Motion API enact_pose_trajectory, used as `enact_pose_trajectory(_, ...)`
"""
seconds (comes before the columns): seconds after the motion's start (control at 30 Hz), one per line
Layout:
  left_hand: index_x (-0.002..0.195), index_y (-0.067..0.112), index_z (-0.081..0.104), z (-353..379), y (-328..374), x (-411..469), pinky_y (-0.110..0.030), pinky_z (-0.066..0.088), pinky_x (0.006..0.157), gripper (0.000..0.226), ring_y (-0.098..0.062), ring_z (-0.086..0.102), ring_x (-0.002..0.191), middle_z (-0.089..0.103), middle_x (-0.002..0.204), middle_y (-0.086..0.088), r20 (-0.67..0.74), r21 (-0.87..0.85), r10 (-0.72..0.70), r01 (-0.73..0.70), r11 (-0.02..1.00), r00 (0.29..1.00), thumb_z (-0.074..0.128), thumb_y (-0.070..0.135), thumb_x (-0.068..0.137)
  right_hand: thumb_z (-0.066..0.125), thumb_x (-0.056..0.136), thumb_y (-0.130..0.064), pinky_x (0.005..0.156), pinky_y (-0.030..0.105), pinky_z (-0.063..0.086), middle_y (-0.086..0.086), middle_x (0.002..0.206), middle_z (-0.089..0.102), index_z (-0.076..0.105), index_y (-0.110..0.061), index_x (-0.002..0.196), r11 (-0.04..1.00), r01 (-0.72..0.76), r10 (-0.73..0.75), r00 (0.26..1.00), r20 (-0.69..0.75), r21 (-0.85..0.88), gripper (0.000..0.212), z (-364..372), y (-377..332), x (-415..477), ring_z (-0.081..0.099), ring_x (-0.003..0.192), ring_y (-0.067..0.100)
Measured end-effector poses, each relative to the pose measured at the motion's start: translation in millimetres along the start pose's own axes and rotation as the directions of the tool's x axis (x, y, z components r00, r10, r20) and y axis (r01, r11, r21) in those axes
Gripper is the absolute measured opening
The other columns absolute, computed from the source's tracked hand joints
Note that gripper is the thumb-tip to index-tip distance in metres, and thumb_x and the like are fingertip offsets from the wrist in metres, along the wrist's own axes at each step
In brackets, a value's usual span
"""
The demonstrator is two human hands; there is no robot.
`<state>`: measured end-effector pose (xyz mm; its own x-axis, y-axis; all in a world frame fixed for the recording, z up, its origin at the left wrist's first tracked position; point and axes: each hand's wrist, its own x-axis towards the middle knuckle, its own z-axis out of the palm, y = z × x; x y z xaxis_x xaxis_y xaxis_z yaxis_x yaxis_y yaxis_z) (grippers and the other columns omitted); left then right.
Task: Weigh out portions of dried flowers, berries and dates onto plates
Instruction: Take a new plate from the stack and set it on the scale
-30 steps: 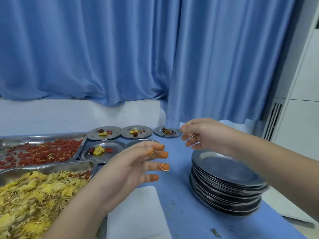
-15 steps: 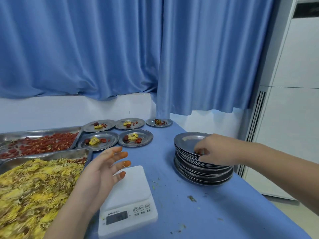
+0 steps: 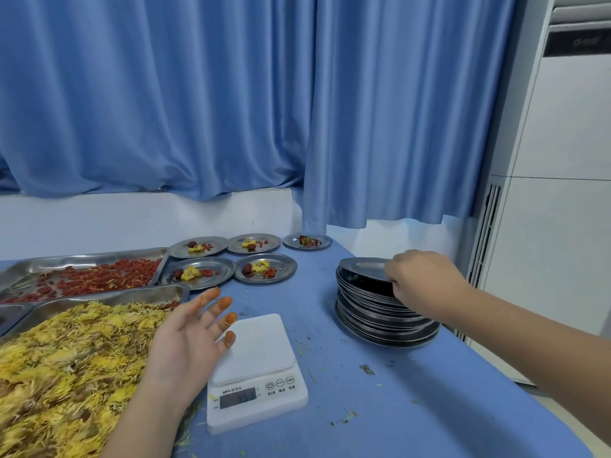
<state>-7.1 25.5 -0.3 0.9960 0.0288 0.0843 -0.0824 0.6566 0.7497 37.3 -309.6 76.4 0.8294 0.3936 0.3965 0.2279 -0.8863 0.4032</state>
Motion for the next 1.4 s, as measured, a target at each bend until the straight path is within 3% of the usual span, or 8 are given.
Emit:
enact_pose_trajectory(0.17,0.099,0.017,0.065,-0.7,0.6,-3.8,-0.034,0.039,0.068,0.024,-0.02,0.06,0.077,0.067,0.088,-0.003,-0.022,-0.017,0.006,-0.006,1.0,1.0,0.045,0.03,0.095,0.059,0.078,-0.008,0.05,0.032,0.037,0.006,0.073,0.057,0.059,-0.009,0.077,0.998,0.02,-0.032,0.974,-0.224,-0.056,0.002,-13.0,-3.8,-14.4,0.054,0.068,0.028)
enact_pose_trajectory(0.27,0.1,0.018,0.064,-2.1,2.5,-3.9,-0.033,0.039,0.069,0.024,-0.02,0.06,0.078,0.068,0.087,-0.002,-0.035,-0.044,0.018,-0.02,0.999,0.999,0.045,0.031,0.094,0.078,0.058,-0.002,0.037,0.029,0.037,0.007,0.053,0.051,0.055,-0.006,0.057,0.996,0.086,-0.09,0.911,-0.401,-0.028,0.023,-24.8,-10.9,-23.3,0.05,0.047,0.028)
enact_pose_trajectory(0.5,0.097,0.018,0.063,-9.2,7.3,-3.7,-0.032,0.038,0.07,0.024,-0.018,0.055,0.077,0.064,0.088,-0.001,-0.117,-0.095,0.108,-0.12,0.988,0.987,0.043,0.031,0.094,0.076,0.056,0.0,0.035,0.03,0.036,0.005,0.051,0.047,0.053,-0.009,0.053,0.952,0.303,-0.263,0.745,-0.614,-0.04,0.026,-32.4,-58.2,-27.5,0.044,0.042,0.025)
enact_pose_trajectory(0.77,0.093,0.018,0.063,-21.5,18.1,-1.2,-0.029,0.037,0.067,0.021,-0.015,0.052,0.071,0.064,0.079,0.002,-0.304,-0.129,0.269,-0.319,0.939,0.914,0.045,0.029,0.09,0.072,0.059,-0.003,0.038,0.026,0.033,0.001,0.054,0.046,0.052,-0.013,0.055,0.896,0.435,-0.28,0.701,-0.656,0.082,0.022,1.7,-126.9,-17.8,0.042,0.044,0.02)
enact_pose_trajectory(1.03,0.092,0.017,0.065,-19.0,14.3,-0.3,-0.032,0.037,0.064,0.022,-0.018,0.055,0.07,0.064,0.083,-0.002,-0.227,-0.117,0.206,-0.237,0.965,0.952,0.048,0.03,0.088,0.076,0.057,-0.006,0.039,0.027,0.037,-0.001,0.056,0.047,0.058,-0.014,0.056,0.843,0.504,-0.281,0.709,-0.647,0.186,0.019,37.2,-161.3,-11.3,0.044,0.045,0.018)
enact_pose_trajectory(1.23,0.097,0.017,0.064,-19.7,8.9,-1.5,-0.031,0.039,0.064,0.023,-0.018,0.054,0.07,0.063,0.085,-0.003,-0.207,-0.207,0.088,-0.131,0.969,0.974,0.051,0.032,0.085,0.078,0.054,0.001,0.045,0.029,0.045,0.001,0.065,0.06,0.068,-0.011,0.068,0.825,0.485,-0.256,0.779,-0.573,0.291,0.021,54.3,-163.2,-9.4,0.054,0.052,0.023)
enact_pose_trajectory(1.33,0.095,0.017,0.064,-21.3,9.7,-0.9,-0.031,0.038,0.066,0.023,-0.018,0.054,0.07,0.062,0.085,-0.003,-0.228,-0.222,0.092,-0.143,0.964,0.969,0.052,0.032,0.084,0.072,0.074,-0.01,0.055,0.03,0.053,0.0,0.079,0.07,0.074,-0.011,0.08,0.779,0.499,-0.206,0.776,-0.596,0.379,0.007,60.1,-157.0,-18.8,0.065,0.063,0.023)
enact_pose_trajectory(1.4,0.093,0.017,0.064,-22.1,9.6,-0.8,-0.03,0.038,0.065,0.022,-0.018,0.055,0.069,0.062,0.083,-0.002,-0.248,-0.212,0.103,-0.157,0.964,0.963,0.051,0.032,0.084,0.059,0.087,-0.025,0.059,0.027,0.052,-0.004,0.08,0.069,0.074,-0.015,0.081,0.745,0.509,-0.205,0.789,-0.579,0.431,0.018,64.9,-149.1,-29.1,0.065,0.065,0.019)
